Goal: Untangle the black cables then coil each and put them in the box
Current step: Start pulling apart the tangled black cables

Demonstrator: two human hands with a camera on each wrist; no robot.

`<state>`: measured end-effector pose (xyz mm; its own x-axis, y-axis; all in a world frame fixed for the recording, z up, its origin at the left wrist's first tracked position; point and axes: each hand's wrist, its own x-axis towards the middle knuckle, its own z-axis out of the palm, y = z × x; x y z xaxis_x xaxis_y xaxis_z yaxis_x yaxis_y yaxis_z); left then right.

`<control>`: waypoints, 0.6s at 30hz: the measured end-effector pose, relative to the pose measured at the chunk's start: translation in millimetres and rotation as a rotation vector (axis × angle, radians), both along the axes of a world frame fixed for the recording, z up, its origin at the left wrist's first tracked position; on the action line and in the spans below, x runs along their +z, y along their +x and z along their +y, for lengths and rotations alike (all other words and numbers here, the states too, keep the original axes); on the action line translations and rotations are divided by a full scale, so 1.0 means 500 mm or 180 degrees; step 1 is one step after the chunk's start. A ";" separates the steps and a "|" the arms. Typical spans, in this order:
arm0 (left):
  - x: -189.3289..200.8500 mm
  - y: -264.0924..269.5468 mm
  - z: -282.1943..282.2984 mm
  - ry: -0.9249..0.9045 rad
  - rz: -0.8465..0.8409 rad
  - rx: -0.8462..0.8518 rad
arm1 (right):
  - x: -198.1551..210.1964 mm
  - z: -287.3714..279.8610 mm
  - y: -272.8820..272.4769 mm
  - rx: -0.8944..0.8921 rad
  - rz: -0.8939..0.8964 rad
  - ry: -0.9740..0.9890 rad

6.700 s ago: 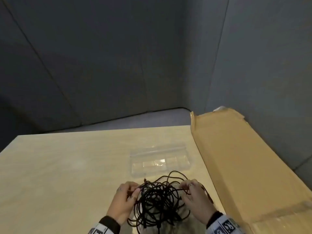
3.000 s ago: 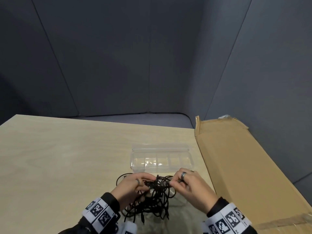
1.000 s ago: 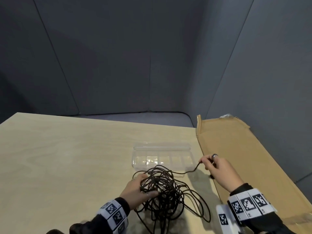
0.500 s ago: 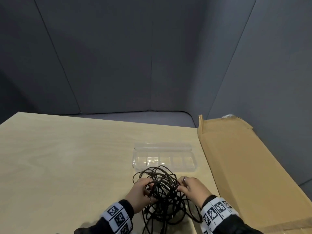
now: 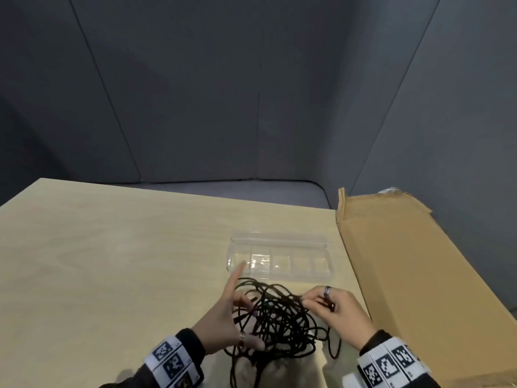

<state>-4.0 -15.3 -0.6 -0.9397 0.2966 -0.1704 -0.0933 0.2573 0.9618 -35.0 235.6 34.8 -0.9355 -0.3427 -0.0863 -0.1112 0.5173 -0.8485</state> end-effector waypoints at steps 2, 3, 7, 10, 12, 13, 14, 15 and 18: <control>-0.010 -0.001 -0.006 0.0935 -0.0701 0.0629 | -0.013 -0.003 0.017 -0.0020 -0.0068 0.0032; -0.016 -0.006 -0.004 0.1166 -0.0985 0.0968 | -0.020 -0.003 0.021 -0.0092 -0.0031 0.0059; -0.019 -0.035 0.003 0.0387 -0.1404 0.0949 | -0.023 -0.012 0.019 -0.0294 0.0102 0.0204; -0.019 -0.045 0.010 -0.0518 -0.0744 0.0274 | -0.018 -0.024 0.021 -0.0311 0.0176 0.0306; -0.023 -0.047 0.017 -0.0780 -0.0503 0.0120 | -0.019 -0.031 0.022 -0.0391 0.0177 0.0302; -0.020 -0.045 0.023 -0.0649 -0.0504 0.0067 | -0.021 -0.032 0.021 -0.0434 0.0165 0.0297; -0.016 -0.043 0.031 -0.0354 -0.0572 0.0031 | -0.024 -0.033 0.019 -0.0457 0.0129 0.0307; -0.007 -0.041 0.038 0.0024 -0.0778 0.0072 | -0.026 -0.034 0.017 -0.0469 0.0083 0.0316; 0.019 -0.042 0.054 0.0802 -0.1383 0.0289 | -0.037 -0.037 0.013 -0.0482 0.0009 0.0355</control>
